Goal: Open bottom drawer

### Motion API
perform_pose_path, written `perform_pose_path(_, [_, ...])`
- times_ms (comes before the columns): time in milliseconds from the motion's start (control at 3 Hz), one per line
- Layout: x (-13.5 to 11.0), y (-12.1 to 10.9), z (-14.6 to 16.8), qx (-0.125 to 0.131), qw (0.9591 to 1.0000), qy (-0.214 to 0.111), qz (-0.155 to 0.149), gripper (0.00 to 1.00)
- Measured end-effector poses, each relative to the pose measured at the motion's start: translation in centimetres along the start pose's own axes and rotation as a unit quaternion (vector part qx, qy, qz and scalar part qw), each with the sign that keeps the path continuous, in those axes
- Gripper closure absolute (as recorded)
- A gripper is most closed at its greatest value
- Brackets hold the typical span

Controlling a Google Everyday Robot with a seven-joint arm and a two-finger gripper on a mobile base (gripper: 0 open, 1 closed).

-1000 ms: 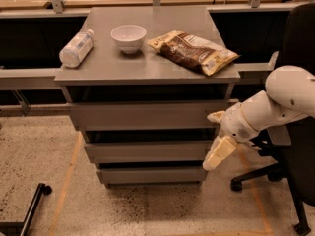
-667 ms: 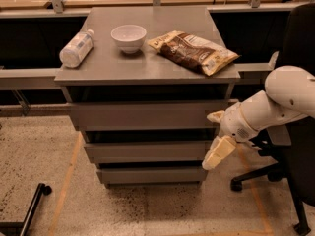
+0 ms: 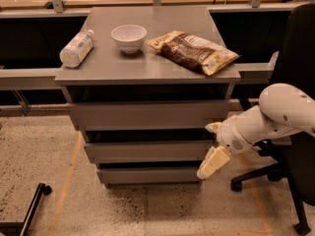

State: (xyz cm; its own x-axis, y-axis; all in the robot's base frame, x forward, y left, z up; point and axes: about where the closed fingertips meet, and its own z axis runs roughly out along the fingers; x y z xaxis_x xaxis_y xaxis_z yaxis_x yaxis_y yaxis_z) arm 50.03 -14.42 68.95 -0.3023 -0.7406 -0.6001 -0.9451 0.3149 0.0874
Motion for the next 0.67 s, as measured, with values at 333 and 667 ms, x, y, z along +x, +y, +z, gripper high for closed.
perform_pose_path(333, [1.1, -0.8, 2.6, 0.001, 0.9999, -0.006, 0.010, 0.00])
perform_pose_path(667, [1.9, -1.8, 5.1, -0.006, 0.9998, -0.009, 0.016, 0.00])
